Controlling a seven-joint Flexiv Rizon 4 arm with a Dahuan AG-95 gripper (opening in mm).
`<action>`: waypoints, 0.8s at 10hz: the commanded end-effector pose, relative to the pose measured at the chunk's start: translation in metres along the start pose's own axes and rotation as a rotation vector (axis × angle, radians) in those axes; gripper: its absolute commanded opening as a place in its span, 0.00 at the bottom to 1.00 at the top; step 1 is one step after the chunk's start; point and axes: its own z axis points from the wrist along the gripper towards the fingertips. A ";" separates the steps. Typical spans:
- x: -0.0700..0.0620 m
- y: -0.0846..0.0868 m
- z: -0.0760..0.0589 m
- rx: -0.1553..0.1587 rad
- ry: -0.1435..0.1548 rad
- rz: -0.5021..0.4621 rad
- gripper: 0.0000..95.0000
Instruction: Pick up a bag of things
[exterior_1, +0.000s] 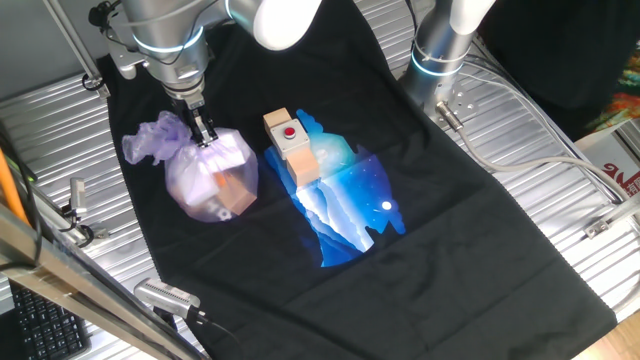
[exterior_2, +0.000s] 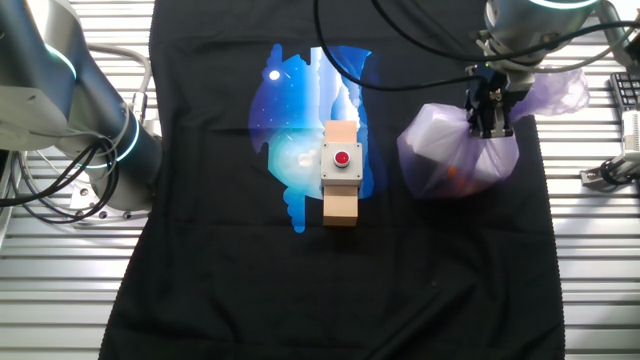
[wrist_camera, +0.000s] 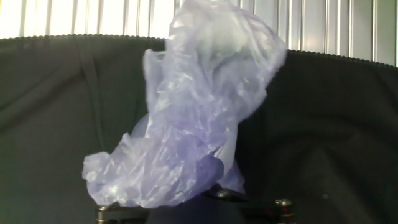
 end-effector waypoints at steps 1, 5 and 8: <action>0.000 0.000 -0.001 -0.001 0.002 0.002 0.00; 0.000 0.000 -0.001 0.001 0.008 0.005 0.00; 0.000 0.001 -0.002 -0.002 0.008 0.002 0.00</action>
